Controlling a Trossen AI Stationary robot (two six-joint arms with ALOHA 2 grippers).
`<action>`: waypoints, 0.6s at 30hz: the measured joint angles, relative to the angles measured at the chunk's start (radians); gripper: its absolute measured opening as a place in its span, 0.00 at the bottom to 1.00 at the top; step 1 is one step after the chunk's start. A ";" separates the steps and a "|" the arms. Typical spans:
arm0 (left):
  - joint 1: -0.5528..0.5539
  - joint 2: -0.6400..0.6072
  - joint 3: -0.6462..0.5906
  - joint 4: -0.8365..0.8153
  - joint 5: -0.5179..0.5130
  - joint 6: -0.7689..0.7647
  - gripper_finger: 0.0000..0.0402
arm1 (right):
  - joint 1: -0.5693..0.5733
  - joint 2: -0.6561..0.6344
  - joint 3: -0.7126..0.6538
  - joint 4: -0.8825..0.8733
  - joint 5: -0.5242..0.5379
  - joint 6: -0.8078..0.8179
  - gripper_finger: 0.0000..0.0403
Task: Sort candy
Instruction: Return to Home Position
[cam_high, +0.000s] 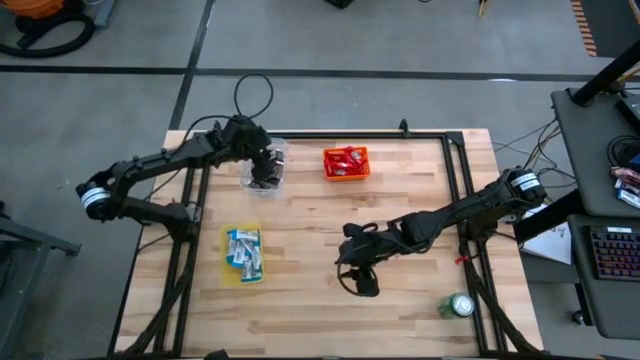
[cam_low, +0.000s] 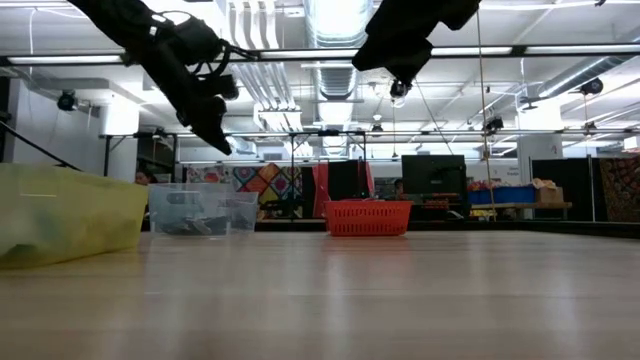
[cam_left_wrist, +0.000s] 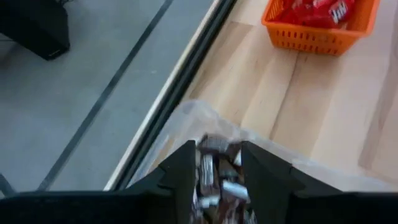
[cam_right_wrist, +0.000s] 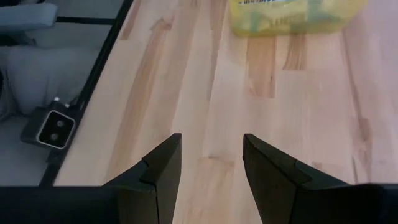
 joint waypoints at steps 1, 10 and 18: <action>-0.002 -0.011 0.000 -0.021 0.000 -0.001 0.28 | 0.000 0.000 -0.003 0.004 0.004 -0.015 0.40; -0.143 -0.343 -0.075 -0.054 0.332 -0.160 0.22 | -0.021 -0.051 -0.155 0.243 0.024 -0.095 0.40; -0.447 -0.745 -0.281 0.104 0.356 -0.296 0.12 | -0.082 -0.160 -0.351 0.480 0.025 -0.131 0.40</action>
